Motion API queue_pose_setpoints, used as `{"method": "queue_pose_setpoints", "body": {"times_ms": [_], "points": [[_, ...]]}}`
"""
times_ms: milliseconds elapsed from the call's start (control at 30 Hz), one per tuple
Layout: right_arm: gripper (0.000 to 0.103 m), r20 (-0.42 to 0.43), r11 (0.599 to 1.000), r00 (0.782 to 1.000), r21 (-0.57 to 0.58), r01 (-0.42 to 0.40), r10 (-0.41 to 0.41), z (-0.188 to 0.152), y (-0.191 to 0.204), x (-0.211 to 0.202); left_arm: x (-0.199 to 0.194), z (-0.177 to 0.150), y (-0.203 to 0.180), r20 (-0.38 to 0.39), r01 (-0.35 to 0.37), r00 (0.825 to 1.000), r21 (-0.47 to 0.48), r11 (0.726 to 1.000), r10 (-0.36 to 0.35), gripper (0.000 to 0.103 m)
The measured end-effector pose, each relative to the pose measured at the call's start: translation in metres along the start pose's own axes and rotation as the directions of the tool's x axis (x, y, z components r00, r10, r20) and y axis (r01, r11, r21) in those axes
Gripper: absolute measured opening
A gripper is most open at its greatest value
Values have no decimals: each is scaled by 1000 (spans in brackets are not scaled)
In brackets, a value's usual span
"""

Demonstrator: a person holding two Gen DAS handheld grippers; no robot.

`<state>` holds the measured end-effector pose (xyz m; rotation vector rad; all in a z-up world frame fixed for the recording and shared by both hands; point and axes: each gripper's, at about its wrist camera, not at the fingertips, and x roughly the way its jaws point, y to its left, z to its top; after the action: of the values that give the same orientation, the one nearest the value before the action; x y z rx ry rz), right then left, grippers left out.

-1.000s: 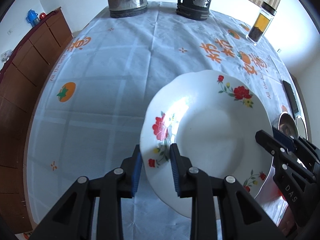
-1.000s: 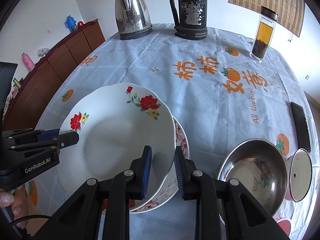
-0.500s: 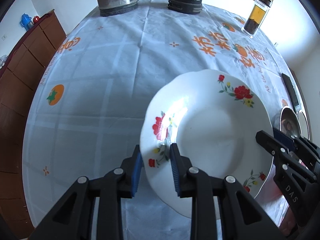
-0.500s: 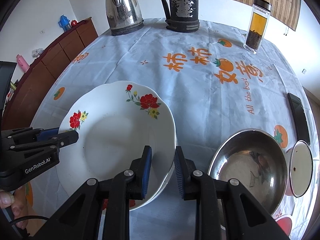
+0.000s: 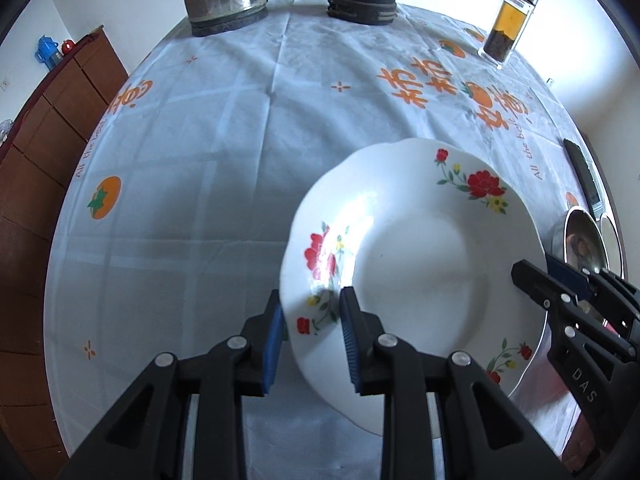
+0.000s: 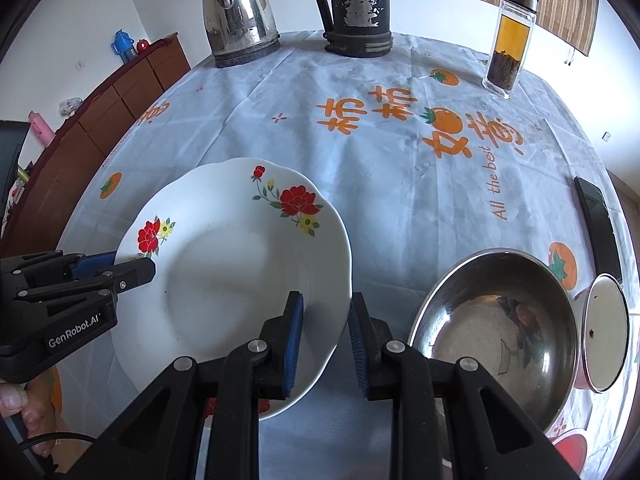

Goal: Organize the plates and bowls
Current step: 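Lower the red-flower plate onto the pink-floral plate with both grippers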

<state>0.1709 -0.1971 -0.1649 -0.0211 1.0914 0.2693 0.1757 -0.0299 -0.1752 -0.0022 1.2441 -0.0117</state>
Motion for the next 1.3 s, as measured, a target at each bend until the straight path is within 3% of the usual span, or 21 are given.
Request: {"method": "queue_pose_setpoints", "body": {"times_ms": [733, 1300], "points": [[25, -30, 1000, 1000, 4, -8, 8, -6, -3, 10, 0, -4, -8, 32, -58, 998, 50, 997, 56, 25], [25, -34, 1000, 999, -10, -8, 7, -7, -1, 16, 7, -6, -6, 13, -49, 999, 41, 998, 48, 26]]}}
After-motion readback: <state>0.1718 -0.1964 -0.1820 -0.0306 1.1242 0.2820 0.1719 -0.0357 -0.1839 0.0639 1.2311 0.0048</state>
